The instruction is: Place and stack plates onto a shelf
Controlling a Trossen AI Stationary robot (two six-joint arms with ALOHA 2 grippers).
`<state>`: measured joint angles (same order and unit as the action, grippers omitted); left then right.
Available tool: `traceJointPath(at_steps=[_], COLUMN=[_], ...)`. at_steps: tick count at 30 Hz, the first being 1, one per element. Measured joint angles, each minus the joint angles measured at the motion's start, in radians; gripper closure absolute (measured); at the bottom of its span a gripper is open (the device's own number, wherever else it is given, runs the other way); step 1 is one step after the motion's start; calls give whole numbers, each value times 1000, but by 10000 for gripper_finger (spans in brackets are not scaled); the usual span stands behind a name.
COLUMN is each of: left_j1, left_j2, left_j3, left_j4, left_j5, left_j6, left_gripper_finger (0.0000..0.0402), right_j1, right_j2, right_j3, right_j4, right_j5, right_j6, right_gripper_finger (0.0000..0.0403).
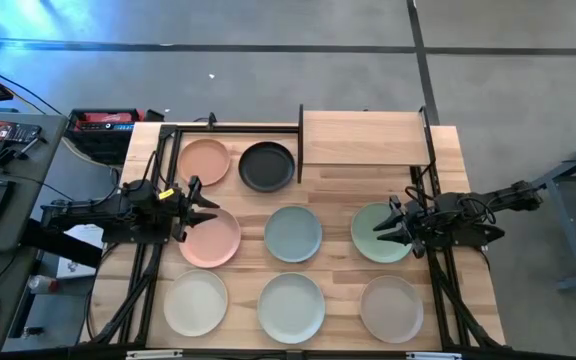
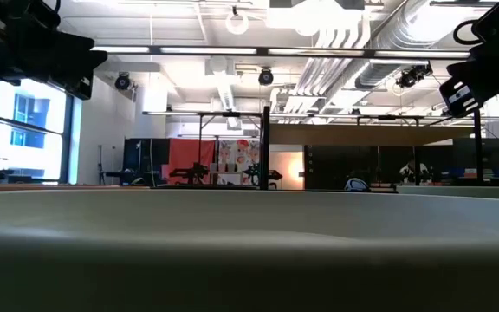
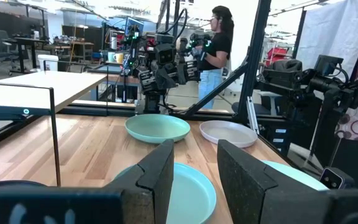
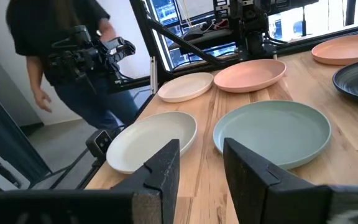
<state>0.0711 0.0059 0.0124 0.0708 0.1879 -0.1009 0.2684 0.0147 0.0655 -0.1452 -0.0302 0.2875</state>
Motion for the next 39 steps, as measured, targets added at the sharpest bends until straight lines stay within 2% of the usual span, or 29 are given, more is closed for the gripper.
traceJointPath(at_steps=[39], left_j1=[0], left_j2=[0], left_j3=[0], left_j4=[1], left_j5=[-12], left_j6=[-37], left_gripper_finger=[289], right_j1=[0], right_j2=[0], right_j3=[0], right_j4=[0], right_j5=[0], right_j6=[0], right_gripper_finger=[295])
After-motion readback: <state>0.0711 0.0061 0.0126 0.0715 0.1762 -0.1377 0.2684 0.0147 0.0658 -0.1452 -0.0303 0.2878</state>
